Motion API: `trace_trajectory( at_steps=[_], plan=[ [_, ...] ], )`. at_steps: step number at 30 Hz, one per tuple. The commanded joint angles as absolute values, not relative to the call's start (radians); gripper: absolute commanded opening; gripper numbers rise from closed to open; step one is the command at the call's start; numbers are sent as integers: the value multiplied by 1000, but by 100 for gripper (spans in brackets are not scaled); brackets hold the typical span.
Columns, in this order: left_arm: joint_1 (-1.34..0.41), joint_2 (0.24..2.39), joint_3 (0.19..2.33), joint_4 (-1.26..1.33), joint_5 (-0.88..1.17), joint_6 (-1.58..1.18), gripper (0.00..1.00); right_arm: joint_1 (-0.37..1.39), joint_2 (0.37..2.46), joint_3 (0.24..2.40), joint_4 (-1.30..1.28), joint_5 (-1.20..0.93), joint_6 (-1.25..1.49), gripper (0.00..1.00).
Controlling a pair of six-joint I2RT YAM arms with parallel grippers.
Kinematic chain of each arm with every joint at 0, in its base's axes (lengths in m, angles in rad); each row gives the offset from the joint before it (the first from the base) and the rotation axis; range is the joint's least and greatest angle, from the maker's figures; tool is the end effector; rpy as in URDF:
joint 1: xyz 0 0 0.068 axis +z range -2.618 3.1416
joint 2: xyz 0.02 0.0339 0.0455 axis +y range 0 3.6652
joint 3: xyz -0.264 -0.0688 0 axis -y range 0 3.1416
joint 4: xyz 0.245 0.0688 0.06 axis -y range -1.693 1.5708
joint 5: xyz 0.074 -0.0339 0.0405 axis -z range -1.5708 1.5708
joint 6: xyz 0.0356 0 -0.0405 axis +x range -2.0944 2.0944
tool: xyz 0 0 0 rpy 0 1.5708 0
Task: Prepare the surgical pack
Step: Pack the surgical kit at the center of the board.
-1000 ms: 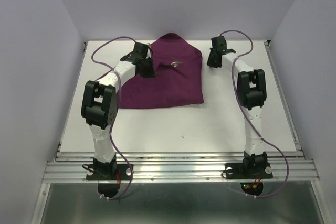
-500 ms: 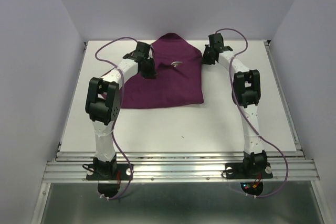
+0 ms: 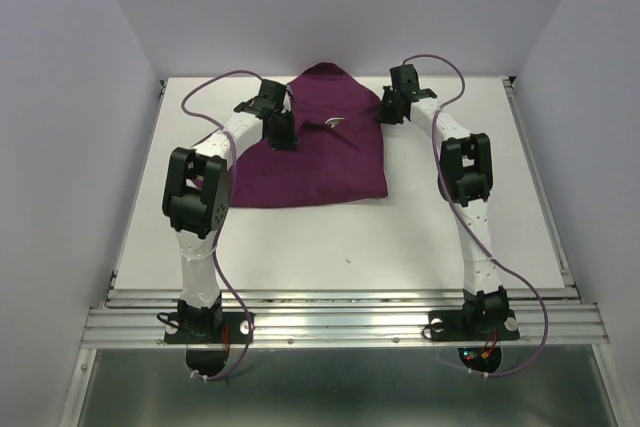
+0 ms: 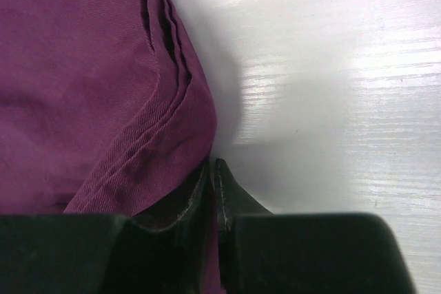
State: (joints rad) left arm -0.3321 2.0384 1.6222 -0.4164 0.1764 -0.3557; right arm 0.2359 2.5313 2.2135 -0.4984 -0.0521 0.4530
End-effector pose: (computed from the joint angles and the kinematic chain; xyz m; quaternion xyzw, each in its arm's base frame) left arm 0.4335 -0.1561 0.2243 0.0208 0.9293 -0.1985 0.3106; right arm 0.5468 0.1334 0.1654 0.0911 0.9249 0.1472 0.3385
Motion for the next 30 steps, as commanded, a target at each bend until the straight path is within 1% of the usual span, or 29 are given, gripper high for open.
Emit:
trace_trajectory(
  at_steps=[1,6,9,14,18,30],
  plan=[
    [-342,1979,1669,-428,190,-334,0,250,2516,2269,-477,-43,479,15],
    [-359,1974,1674,-434,192,-331,0,250,2536,2318,-509,-2,494,16],
    [-360,1962,1663,-434,189,-330,0,250,2539,2342,-548,81,491,17],
    [-360,1934,1641,-430,173,-327,0,250,2461,2300,-558,144,460,25],
    [-360,1922,1635,-423,172,-330,0,250,2395,2283,-560,189,434,26],
    [-360,1917,1631,-429,156,-330,0,268,2367,2191,-529,95,422,25]
  ],
)
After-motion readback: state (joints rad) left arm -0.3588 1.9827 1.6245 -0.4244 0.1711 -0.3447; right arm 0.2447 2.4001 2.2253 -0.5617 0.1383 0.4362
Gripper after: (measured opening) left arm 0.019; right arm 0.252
